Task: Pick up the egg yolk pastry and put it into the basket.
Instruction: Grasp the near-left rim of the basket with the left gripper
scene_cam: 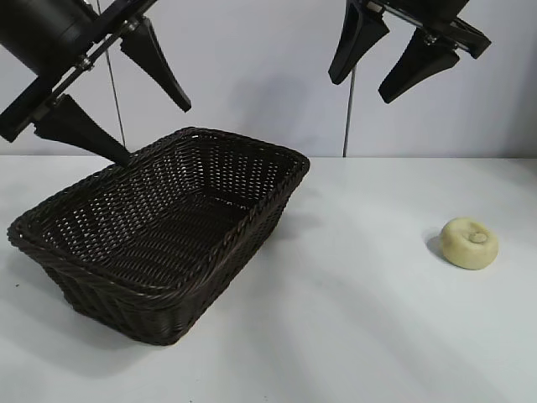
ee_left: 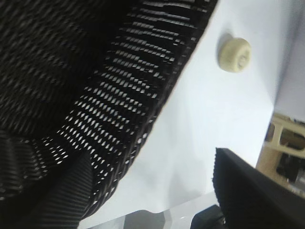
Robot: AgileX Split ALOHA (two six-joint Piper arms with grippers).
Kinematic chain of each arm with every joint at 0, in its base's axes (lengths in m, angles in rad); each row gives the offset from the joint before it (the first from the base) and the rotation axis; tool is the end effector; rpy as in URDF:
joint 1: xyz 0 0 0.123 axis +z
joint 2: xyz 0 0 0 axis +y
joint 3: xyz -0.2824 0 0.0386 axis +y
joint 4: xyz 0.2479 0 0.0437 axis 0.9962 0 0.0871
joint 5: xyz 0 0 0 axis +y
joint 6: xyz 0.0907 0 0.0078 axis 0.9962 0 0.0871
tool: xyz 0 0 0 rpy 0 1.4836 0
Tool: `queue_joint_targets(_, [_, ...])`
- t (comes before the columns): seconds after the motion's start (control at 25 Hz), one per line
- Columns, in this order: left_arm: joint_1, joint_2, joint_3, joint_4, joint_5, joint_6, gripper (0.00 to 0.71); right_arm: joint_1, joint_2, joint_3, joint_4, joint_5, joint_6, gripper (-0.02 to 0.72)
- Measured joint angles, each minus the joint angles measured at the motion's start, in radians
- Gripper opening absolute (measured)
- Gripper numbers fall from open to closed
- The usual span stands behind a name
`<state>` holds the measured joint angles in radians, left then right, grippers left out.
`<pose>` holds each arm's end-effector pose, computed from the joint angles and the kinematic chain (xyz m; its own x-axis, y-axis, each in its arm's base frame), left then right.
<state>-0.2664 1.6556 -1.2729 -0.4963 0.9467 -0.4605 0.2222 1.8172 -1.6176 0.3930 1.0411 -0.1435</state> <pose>0.3192 -0.1236 0.2714 -0.9093 -0.4153 -0.0262 -0.3420 0.7817 -0.5215 0.3791 0.1165 0.3038 -0.8975 -0.1419 -0.4177 -0.2930 0.8995 0.3241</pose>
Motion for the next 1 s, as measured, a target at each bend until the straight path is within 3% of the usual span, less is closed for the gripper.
queue_joint_targets(0.16, [0.000,-0.062,0.016,0.105,0.028,-0.117,0.517,0.000,0.000,0.000,0.000,0.000,0.000,0.474])
queue_joint_targets(0.32, [0.000,-0.135,0.121,0.133,0.022,-0.198,0.517,0.000,0.000,0.000,0.000,0.000,0.000,0.474])
queue_joint_targets(0.72, [-0.007,-0.255,0.393,0.136,-0.122,-0.327,0.515,0.000,0.000,0.000,0.000,0.000,0.000,0.474])
queue_joint_targets(0.8, [-0.036,-0.255,0.423,0.146,-0.159,-0.351,0.515,0.000,0.000,0.000,0.000,0.000,0.000,0.474])
queue_joint_targets(1.0, [-0.162,-0.255,0.477,0.193,-0.306,-0.514,0.513,0.000,0.000,0.000,-0.001,0.000,0.000,0.474])
